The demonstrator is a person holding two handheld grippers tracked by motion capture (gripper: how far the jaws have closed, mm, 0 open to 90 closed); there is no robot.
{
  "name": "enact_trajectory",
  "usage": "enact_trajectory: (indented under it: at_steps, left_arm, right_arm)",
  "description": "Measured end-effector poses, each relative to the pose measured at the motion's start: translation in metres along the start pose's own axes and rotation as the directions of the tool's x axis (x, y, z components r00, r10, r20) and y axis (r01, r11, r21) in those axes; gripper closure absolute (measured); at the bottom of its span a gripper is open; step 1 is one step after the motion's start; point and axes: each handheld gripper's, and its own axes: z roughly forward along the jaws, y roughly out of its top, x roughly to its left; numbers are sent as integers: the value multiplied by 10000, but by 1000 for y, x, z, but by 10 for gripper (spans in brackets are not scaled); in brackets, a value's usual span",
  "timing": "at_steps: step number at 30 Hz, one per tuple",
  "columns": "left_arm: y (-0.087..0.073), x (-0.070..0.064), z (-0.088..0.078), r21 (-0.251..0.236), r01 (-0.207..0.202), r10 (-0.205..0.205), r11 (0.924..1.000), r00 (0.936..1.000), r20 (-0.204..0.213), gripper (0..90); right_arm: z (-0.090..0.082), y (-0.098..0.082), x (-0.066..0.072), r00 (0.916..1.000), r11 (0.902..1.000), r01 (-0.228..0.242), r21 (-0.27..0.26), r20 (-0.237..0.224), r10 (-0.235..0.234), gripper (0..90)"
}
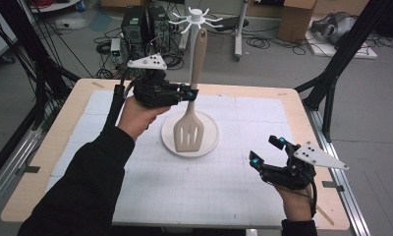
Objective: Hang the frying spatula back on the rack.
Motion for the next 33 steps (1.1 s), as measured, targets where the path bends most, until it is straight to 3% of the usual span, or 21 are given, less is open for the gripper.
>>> enact_trajectory:
  at_steps: [24, 33]
  left_arm:
    - [2, -3, 9, 108, 93, -94, 9999, 9999, 86, 785]
    - [3, 3, 10, 155, 348, -346, 9993, 9993, -144, 786]
  right_arm:
    - [-2, 0, -1, 10000, 10000, -60, -61, 3, 60, 160]
    - [-2, 0, -2, 10000, 9999, -71, -78, -15, 71, 160]
